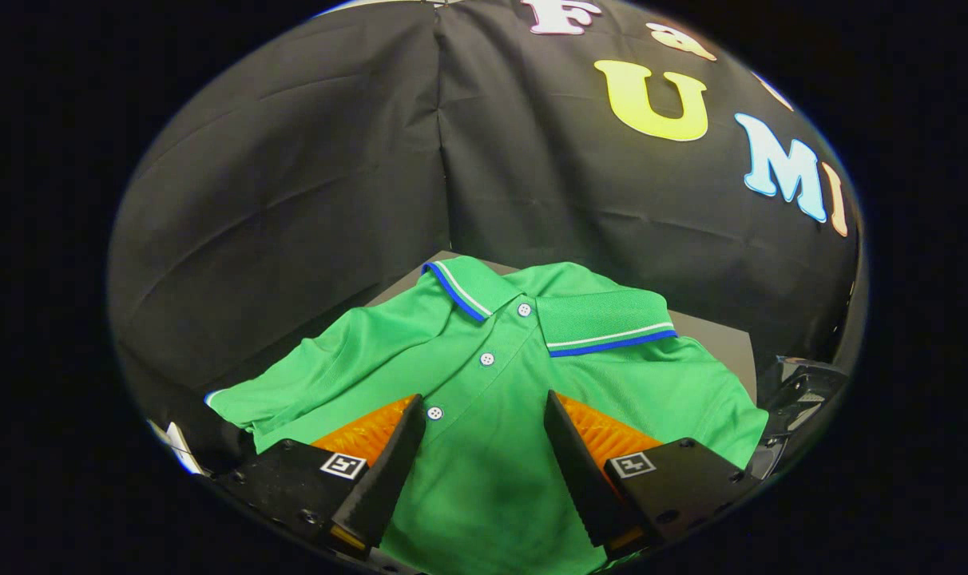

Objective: Put the clothes into the washing machine and then close the washing machine lid.

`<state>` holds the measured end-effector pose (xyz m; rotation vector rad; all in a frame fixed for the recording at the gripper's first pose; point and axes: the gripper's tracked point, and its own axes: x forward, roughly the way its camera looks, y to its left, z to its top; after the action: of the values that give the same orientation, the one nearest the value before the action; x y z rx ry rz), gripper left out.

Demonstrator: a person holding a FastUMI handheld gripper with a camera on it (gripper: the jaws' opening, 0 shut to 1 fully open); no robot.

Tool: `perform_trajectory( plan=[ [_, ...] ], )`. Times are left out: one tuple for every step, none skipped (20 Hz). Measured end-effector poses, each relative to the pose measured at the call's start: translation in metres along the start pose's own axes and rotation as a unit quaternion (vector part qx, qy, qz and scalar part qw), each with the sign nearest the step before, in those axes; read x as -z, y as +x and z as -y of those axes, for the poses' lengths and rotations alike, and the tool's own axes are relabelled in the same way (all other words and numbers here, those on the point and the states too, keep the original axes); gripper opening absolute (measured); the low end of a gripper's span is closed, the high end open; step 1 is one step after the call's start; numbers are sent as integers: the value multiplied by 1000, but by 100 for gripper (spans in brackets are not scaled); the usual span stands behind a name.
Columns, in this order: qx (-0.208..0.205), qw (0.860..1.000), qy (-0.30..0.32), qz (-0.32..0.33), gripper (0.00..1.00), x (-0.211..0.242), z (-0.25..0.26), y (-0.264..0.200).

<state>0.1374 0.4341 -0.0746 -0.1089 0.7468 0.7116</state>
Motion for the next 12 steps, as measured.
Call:
perform_trajectory(
  plan=[
    [-4,1000,-1,-3,95,0,2,1],
    [-10,1000,-1,-2,86,-3,4,0],
    [-15,1000,2,-6,82,-3,7,0],
    [-19,1000,4,-9,77,-3,8,-2],
    [-21,1000,5,-14,73,-4,7,-3],
    [-22,1000,3,-16,68,-3,4,-3],
    [-22,1000,-1,-17,68,-3,4,-4],
    [-21,1000,-4,-18,68,-3,4,-4],
    [-19,1000,-6,-18,68,-4,4,-4],
    [-19,1000,-7,-20,68,-3,4,-5],
    [-19,1000,-8,-22,68,-4,5,-5],
    [-20,999,-8,-26,68,-2,4,-6]
  ],
)
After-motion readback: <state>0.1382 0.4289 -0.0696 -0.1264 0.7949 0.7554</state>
